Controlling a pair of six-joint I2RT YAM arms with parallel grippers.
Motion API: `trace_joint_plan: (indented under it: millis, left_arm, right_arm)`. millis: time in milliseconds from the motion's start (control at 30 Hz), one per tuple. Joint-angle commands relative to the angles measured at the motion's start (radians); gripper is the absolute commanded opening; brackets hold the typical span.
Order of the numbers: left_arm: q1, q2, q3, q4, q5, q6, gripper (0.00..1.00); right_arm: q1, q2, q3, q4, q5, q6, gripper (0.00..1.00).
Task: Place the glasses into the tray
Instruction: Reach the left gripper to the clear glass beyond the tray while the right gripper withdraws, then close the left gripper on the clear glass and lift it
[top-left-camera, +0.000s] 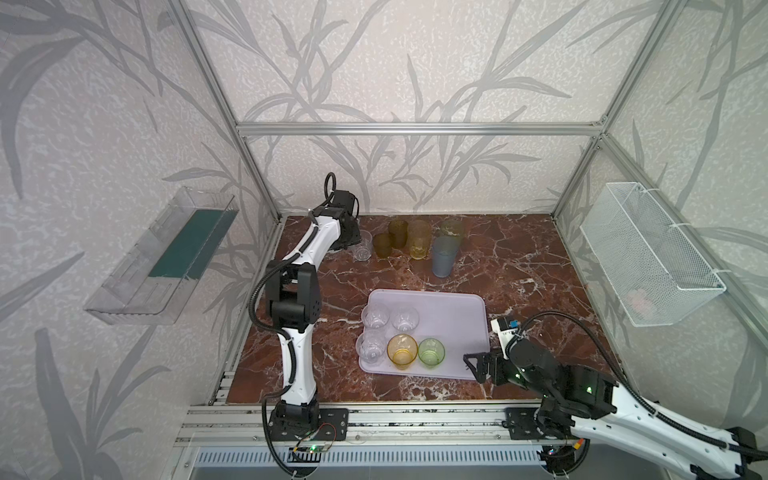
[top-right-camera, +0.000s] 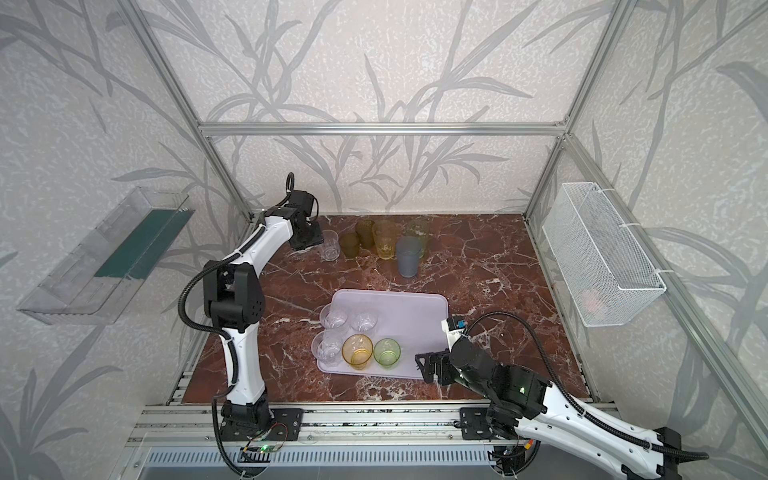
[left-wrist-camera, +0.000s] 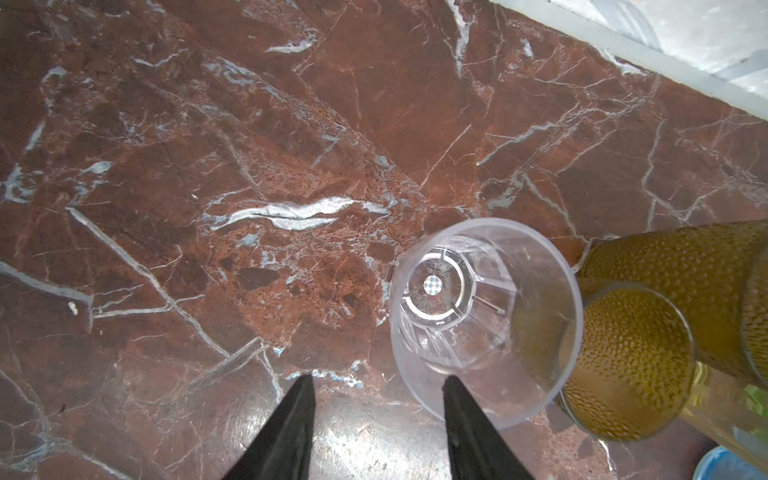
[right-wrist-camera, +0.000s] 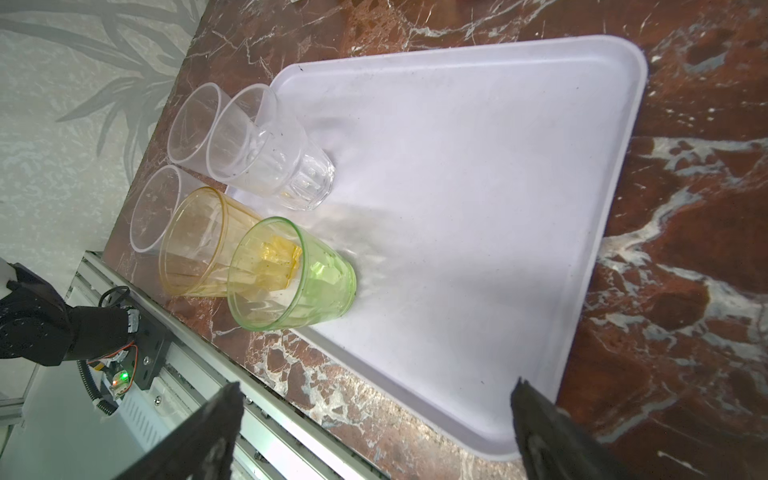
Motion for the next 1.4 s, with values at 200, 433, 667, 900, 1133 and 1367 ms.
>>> trace_joint_plan:
  millis: [200,433,667,900,1133,1367]
  left_arm:
    - [0.003,0.139,0.227,-0.142,0.034,0.032,0.37]
    - [0.003,0.178,0.269,-0.166,0.024,0.044,0.34]
    - [0.003,0.197,0.27,-0.167,0.027,0.057,0.3]
    - [0.003,0.201,0.276,-0.179,0.018,0.056,0.16]
    - [0.003,0.208,0.283,-0.202,0.01,0.057,0.06]
    - [0.003,0.205,0.303,-0.246,-0.005,0.054,0.0]
  right_arm:
    - [-0.009,-0.019,-0.06,0.07,-0.01,0.072,0.99]
    - [-0.016,-0.056,-0.068,0.04,0.023,0.093,0.99]
    - [-0.018,-0.045,-0.068,0.039,0.019,0.096,0.99]
    - [-0.018,-0.035,-0.087,0.063,0.012,0.125,0.99]
    - [-0.018,-0.038,-0.094,0.081,0.01,0.13,0.99]
    - [-0.019,-0.049,-0.085,0.044,0.004,0.125,0.99]
